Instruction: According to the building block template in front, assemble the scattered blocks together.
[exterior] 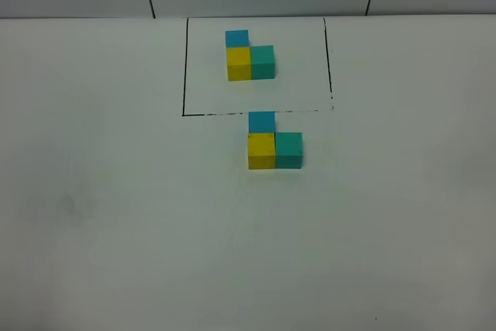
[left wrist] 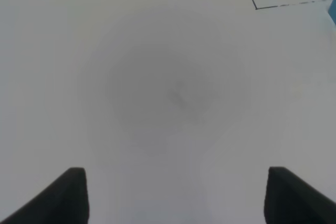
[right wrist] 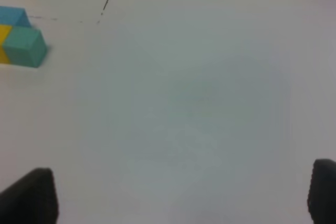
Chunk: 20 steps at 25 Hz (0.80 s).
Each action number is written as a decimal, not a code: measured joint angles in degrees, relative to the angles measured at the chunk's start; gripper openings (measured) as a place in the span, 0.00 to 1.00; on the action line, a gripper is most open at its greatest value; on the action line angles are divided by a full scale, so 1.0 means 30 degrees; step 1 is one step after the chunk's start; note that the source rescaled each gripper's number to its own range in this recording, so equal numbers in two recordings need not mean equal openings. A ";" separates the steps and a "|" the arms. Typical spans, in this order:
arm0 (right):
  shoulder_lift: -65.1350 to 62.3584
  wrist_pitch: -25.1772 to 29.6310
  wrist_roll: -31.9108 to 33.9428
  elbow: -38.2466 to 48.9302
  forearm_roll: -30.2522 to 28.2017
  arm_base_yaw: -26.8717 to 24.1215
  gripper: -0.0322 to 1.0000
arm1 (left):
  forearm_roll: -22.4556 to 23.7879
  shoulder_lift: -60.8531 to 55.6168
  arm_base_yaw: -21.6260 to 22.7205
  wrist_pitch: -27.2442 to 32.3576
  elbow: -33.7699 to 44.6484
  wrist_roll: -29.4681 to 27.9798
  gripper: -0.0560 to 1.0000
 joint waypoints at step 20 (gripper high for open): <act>0.0000 -0.0017 0.1991 0.0000 -0.1352 0.0000 0.87 | 0.0000 0.0000 0.0000 0.0000 0.0000 0.0017 0.60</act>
